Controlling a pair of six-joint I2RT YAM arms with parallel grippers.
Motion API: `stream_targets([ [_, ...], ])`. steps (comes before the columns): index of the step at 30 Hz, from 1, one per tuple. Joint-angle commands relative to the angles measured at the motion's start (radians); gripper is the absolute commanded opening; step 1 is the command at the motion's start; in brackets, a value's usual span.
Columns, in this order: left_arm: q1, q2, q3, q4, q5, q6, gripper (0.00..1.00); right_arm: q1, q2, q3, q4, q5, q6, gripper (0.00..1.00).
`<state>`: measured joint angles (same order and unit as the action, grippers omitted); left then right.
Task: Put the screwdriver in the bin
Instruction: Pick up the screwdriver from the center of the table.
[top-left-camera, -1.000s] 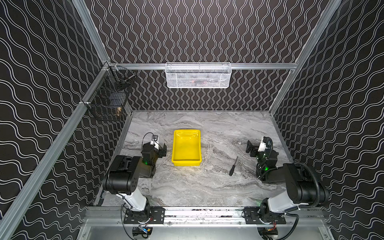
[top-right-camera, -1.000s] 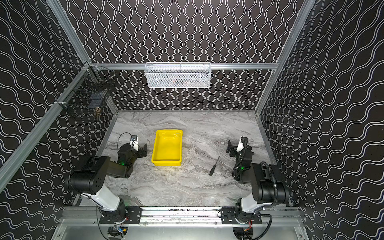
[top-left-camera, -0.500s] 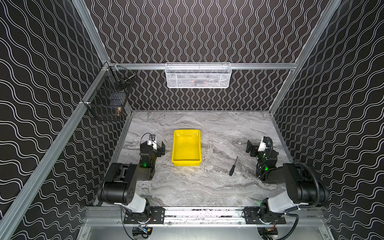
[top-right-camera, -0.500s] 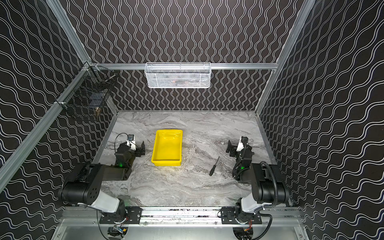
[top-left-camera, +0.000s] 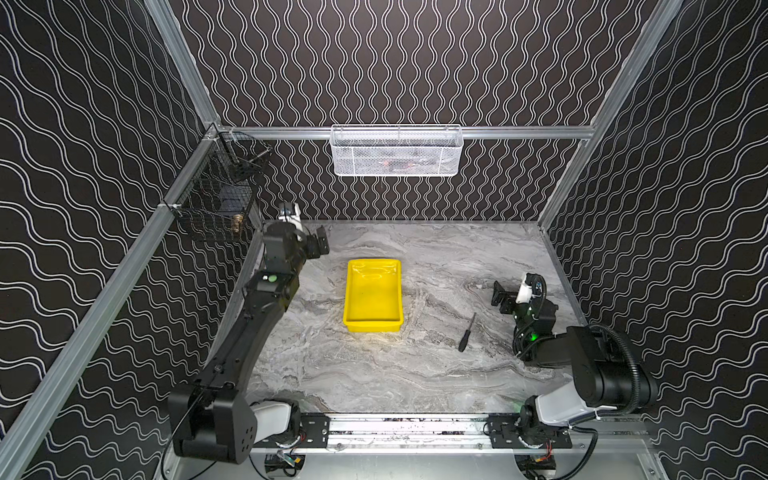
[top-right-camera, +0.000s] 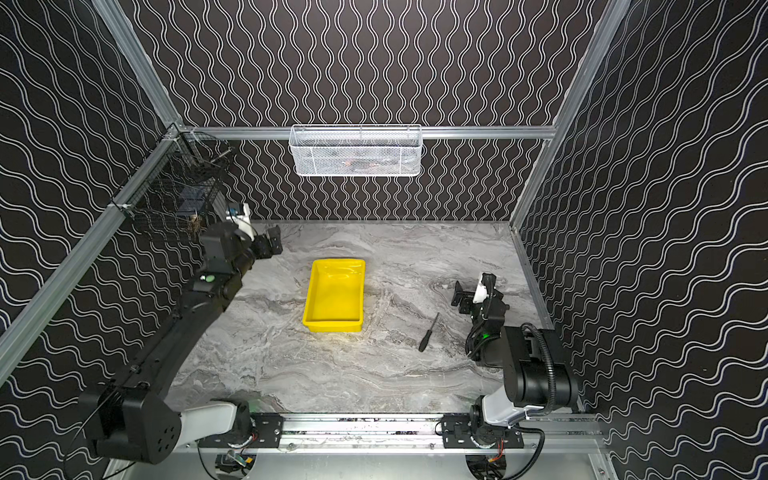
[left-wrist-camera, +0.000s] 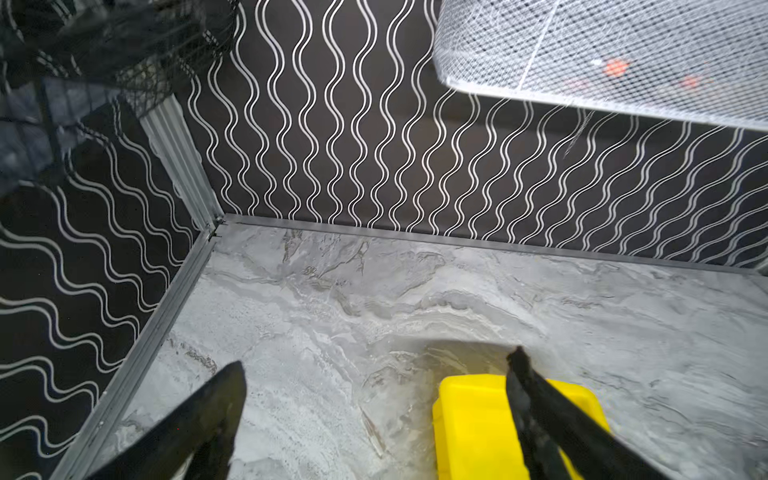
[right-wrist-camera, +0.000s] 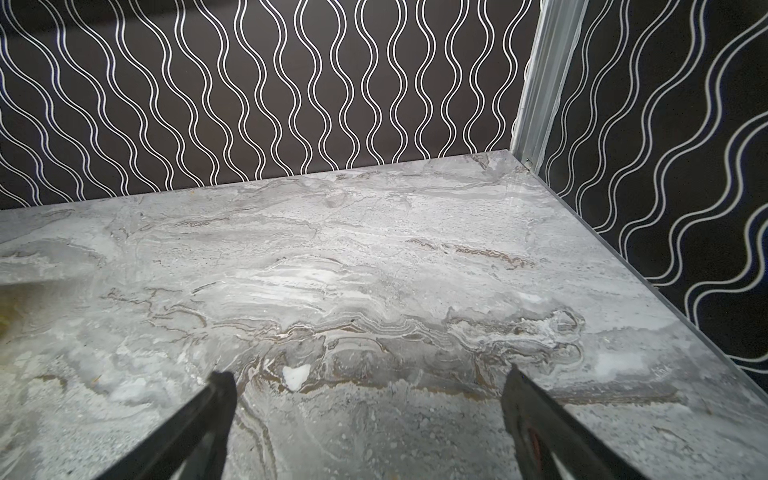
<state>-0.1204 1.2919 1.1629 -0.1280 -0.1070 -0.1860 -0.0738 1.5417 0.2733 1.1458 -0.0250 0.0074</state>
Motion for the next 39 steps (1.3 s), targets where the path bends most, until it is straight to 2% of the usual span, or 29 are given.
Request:
stream_targets([
  [1,-0.001,0.045,0.090,-0.257,0.087,0.025,0.99,0.000,-0.027,0.018,-0.041,0.071,0.020,0.99],
  [2,-0.001,0.050,0.098,-0.265,0.090,0.026,0.99,0.000,-0.042,0.018,-0.034,0.091,0.023,0.99],
  [3,0.001,0.054,0.102,-0.269,0.098,0.025,0.99,0.002,-0.083,0.044,-0.124,0.119,0.033,0.99],
  [5,-0.001,0.052,0.095,-0.264,0.124,0.026,0.99,0.000,-0.177,0.136,-0.406,0.146,0.094,0.97],
  [7,-0.001,0.049,0.074,-0.249,0.142,0.013,0.99,0.002,-0.255,0.215,-0.604,0.119,0.105,0.92],
  [11,-0.002,0.055,0.035,-0.239,0.131,0.014,0.99,0.004,-0.351,0.325,-0.851,0.031,0.208,0.93],
  [12,-0.002,0.063,0.041,-0.256,0.122,-0.001,0.99,0.011,-0.358,0.360,-0.921,0.013,0.221,0.99],
  [19,-0.002,0.082,0.066,-0.321,0.085,-0.012,0.99,0.077,-0.299,0.563,-1.313,-0.006,0.298,0.99],
  [23,0.001,0.090,0.079,-0.346,0.063,-0.005,0.99,0.162,-0.266,0.609,-1.411,0.055,0.366,0.99],
  [30,0.019,0.085,0.071,-0.335,0.106,-0.014,0.99,0.309,-0.176,0.667,-1.517,0.107,0.470,0.99],
  [39,0.033,0.072,0.065,-0.348,0.107,-0.008,0.99,0.412,-0.157,0.672,-1.675,0.068,0.525,0.97],
])
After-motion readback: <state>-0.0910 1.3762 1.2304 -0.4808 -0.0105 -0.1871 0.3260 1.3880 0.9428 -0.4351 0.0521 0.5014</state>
